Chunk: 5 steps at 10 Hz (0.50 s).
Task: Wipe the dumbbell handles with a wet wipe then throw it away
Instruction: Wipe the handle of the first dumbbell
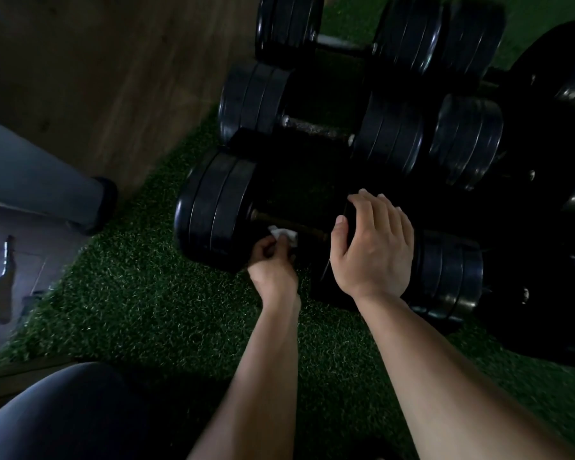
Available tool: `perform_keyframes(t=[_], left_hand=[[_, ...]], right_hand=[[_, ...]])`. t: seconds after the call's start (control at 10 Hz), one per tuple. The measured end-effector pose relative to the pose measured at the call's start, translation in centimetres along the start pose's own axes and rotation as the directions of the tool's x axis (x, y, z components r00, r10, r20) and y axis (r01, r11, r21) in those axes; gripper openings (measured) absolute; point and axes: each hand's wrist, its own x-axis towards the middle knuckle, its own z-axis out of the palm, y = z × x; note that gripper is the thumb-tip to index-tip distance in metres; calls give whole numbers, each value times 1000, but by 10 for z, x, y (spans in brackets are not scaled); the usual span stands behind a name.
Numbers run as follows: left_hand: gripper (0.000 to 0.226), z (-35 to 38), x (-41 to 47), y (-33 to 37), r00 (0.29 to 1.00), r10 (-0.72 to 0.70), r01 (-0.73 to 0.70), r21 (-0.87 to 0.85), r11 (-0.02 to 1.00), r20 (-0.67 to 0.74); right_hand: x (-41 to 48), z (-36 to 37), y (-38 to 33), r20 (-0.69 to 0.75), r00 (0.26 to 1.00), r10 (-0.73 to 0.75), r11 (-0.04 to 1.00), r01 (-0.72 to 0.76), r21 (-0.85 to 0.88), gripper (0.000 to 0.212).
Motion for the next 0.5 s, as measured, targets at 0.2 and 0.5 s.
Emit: perform_keyframes(t=[0.2,0.5], left_hand=[[2,-4,8,10,975,-113,99,-80,992,-189],[9,-4,-4,-6,997,-74,68,149,987,31]], right_hand=[[-1,1,0,-8,1000,-4,1000,4,11,42],[-1,0,0,-22,1000,-5,1000,6,4,40]])
